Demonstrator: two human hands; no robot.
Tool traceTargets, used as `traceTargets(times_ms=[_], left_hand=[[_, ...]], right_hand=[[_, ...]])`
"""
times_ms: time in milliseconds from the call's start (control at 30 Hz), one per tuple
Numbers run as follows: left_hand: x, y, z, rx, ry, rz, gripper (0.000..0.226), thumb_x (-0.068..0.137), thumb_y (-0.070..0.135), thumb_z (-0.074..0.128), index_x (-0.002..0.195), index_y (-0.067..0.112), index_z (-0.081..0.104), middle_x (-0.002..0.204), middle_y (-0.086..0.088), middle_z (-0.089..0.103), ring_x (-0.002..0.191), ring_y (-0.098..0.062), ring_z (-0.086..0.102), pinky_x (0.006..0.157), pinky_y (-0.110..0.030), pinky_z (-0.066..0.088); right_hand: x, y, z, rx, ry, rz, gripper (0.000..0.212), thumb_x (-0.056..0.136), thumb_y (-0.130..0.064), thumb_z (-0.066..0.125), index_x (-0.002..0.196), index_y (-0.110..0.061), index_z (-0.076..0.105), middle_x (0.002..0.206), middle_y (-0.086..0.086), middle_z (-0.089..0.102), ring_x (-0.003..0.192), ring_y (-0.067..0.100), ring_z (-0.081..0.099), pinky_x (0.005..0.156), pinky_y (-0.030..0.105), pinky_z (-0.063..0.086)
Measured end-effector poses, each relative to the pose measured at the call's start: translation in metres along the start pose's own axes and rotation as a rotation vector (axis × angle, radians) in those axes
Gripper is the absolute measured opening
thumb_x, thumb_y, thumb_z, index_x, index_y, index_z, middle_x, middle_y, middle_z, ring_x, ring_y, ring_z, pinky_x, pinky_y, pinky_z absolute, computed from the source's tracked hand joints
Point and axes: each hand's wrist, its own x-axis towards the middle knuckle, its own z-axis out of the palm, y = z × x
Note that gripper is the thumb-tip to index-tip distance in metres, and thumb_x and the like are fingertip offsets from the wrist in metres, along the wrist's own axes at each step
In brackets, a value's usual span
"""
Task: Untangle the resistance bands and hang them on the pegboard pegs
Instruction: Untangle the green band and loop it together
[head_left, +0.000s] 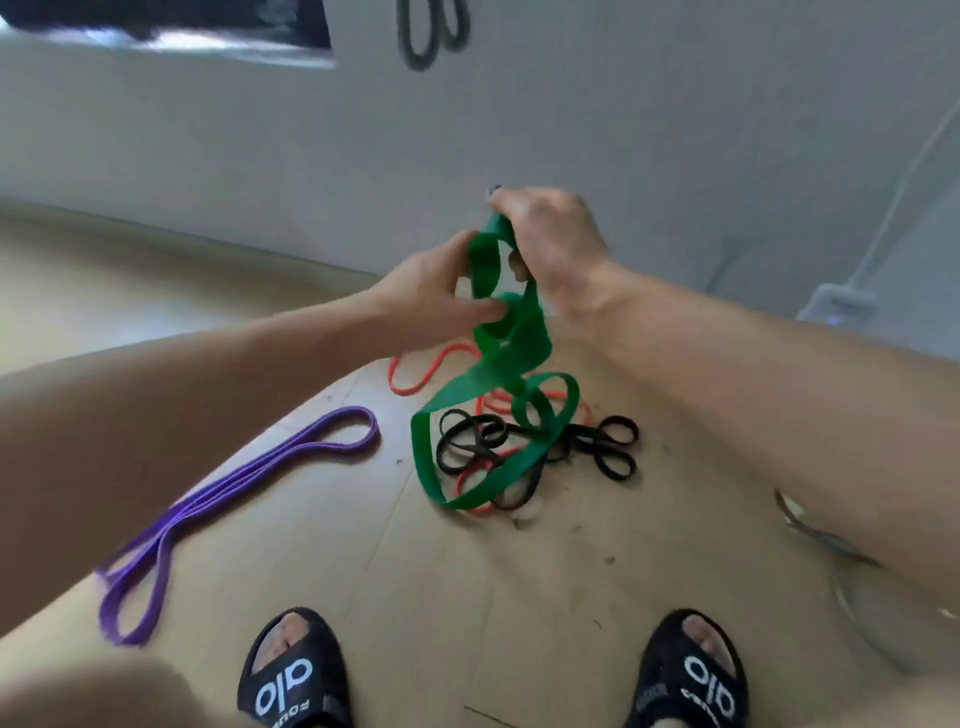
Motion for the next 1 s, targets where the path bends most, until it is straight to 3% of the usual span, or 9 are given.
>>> traceTargets(times_ms=[100, 233, 333, 433, 500, 633, 800, 900, 1000], left_hand=[[-0.026, 0.047, -0.005, -0.305, 0.067, 0.080, 0.055, 0.077, 0.021, 0.073, 0.129, 0.022, 0.055, 0.116, -0.001, 0.070, 0.110, -0.013, 0.068, 0.103, -0.039, 0.053], [-0.060, 0.084, -0.005, -0.510, -0.045, 0.137, 0.062, 0.088, -0.004, 0.065, 0.141, 0.022, 0.049, 0.120, -0.005, 0.069, 0.113, -0.015, 0.068, 0.098, -0.030, 0.055], [-0.079, 0.096, 0.006, -0.487, -0.061, 0.141, 0.048, 0.092, 0.004, 0.067, 0.135, 0.021, 0.054, 0.111, 0.000, 0.072, 0.104, -0.006, 0.069, 0.089, -0.022, 0.055], [-0.086, 0.096, 0.019, -0.454, -0.029, 0.128, 0.036, 0.098, 0.018, 0.066, 0.132, 0.021, 0.055, 0.111, -0.004, 0.071, 0.103, -0.018, 0.070, 0.091, -0.033, 0.058], [-0.086, 0.092, 0.022, -0.487, -0.046, 0.088, 0.039, 0.098, 0.023, 0.066, 0.135, 0.024, 0.053, 0.119, -0.010, 0.069, 0.110, -0.026, 0.067, 0.098, -0.040, 0.056], [-0.081, 0.079, 0.025, -0.558, -0.082, 0.035, 0.054, 0.083, 0.034, 0.078, 0.132, 0.028, 0.055, 0.115, -0.005, 0.071, 0.108, -0.021, 0.071, 0.100, -0.041, 0.055], [-0.071, 0.069, 0.035, -0.552, -0.058, -0.012, 0.023, 0.088, 0.018, 0.076, 0.106, 0.022, 0.063, 0.087, 0.004, 0.070, 0.079, -0.007, 0.066, 0.077, -0.029, 0.053], [-0.067, 0.068, 0.036, -0.596, -0.057, -0.056, 0.022, 0.097, 0.010, 0.057, 0.118, 0.016, 0.063, 0.099, -0.002, 0.077, 0.088, -0.010, 0.071, 0.080, -0.026, 0.055], [-0.065, 0.069, 0.037, -0.648, -0.084, -0.075, 0.022, 0.100, 0.006, 0.050, 0.115, 0.016, 0.063, 0.091, 0.004, 0.078, 0.087, -0.006, 0.072, 0.075, -0.017, 0.056]], right_hand=[[-0.046, -0.038, -0.033, 0.152, 0.021, -0.039, 0.036, 0.095, -0.028, 0.061, 0.063, -0.020, 0.046, 0.061, -0.001, 0.048, 0.059, 0.018, 0.048, 0.062, 0.031, 0.039], [-0.084, -0.053, -0.059, 0.353, -0.002, -0.021, 0.031, 0.091, -0.030, 0.065, 0.066, -0.020, 0.050, 0.060, 0.000, 0.050, 0.053, 0.015, 0.048, 0.059, 0.033, 0.041], [-0.098, -0.041, -0.069, 0.506, -0.088, 0.069, 0.028, 0.092, -0.027, 0.064, 0.068, -0.020, 0.052, 0.057, -0.002, 0.051, 0.051, 0.015, 0.051, 0.057, 0.032, 0.043], [-0.102, -0.027, -0.070, 0.569, -0.205, 0.122, 0.025, 0.092, -0.021, 0.063, 0.069, -0.018, 0.054, 0.059, -0.001, 0.050, 0.052, 0.014, 0.050, 0.055, 0.031, 0.042], [-0.101, -0.023, -0.070, 0.560, -0.240, 0.134, 0.024, 0.093, -0.019, 0.061, 0.070, -0.017, 0.055, 0.060, -0.001, 0.052, 0.053, 0.014, 0.051, 0.053, 0.029, 0.043], [-0.095, -0.017, -0.067, 0.614, -0.219, 0.211, 0.021, 0.091, -0.018, 0.064, 0.073, -0.017, 0.055, 0.063, -0.001, 0.047, 0.055, 0.014, 0.045, 0.052, 0.024, 0.041], [-0.081, -0.008, -0.060, 0.548, -0.276, 0.197, 0.009, 0.087, -0.021, 0.069, 0.078, -0.020, 0.069, 0.070, -0.001, 0.052, 0.063, 0.014, 0.050, 0.062, 0.029, 0.045], [-0.074, 0.000, -0.064, 0.463, -0.270, 0.152, 0.013, 0.089, -0.025, 0.072, 0.093, -0.013, 0.068, 0.073, 0.002, 0.055, 0.066, 0.017, 0.054, 0.063, 0.035, 0.039], [-0.070, 0.004, -0.065, 0.426, -0.254, 0.156, 0.024, 0.089, -0.028, 0.074, 0.102, -0.010, 0.063, 0.072, 0.003, 0.055, 0.066, 0.018, 0.055, 0.050, 0.029, 0.038]])
